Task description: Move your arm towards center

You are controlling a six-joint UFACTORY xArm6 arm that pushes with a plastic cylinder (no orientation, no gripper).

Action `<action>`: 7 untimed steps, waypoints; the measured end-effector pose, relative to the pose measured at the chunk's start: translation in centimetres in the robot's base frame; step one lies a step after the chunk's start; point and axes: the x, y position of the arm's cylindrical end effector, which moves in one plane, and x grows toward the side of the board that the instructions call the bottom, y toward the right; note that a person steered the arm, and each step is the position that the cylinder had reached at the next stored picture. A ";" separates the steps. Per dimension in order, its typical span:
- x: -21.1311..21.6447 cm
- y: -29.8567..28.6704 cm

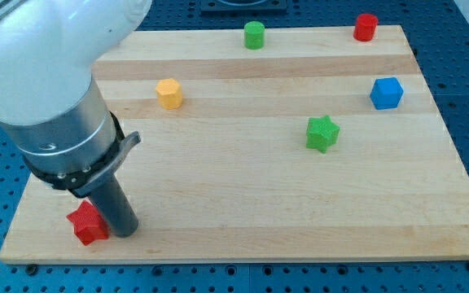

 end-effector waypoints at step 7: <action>-3.2 3.7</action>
